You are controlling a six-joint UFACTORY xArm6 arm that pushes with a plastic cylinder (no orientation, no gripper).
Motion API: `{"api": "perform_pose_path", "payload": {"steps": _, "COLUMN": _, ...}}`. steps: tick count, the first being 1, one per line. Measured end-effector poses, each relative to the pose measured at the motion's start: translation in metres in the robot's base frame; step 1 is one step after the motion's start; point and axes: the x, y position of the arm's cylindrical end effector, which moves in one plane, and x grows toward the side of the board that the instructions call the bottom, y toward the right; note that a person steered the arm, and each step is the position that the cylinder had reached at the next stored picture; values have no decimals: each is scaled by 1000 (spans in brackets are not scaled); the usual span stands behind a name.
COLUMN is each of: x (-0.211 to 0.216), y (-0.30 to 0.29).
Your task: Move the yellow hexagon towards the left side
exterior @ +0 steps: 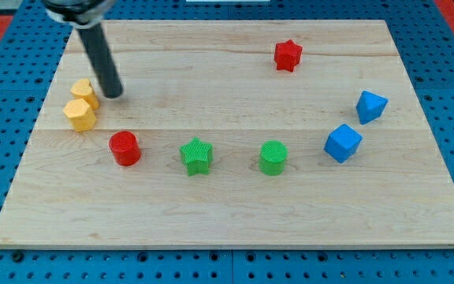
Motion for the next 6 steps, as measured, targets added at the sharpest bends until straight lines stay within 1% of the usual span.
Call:
{"api": "perform_pose_path", "payload": {"steps": 1, "x": 59, "y": 3}}
{"api": "perform_pose_path", "payload": {"steps": 2, "x": 66, "y": -32}}
{"api": "perform_pose_path", "payload": {"steps": 3, "x": 66, "y": -94}}
{"api": "perform_pose_path", "payload": {"steps": 4, "x": 66, "y": -101}}
{"api": "perform_pose_path", "payload": {"steps": 6, "x": 61, "y": 4}}
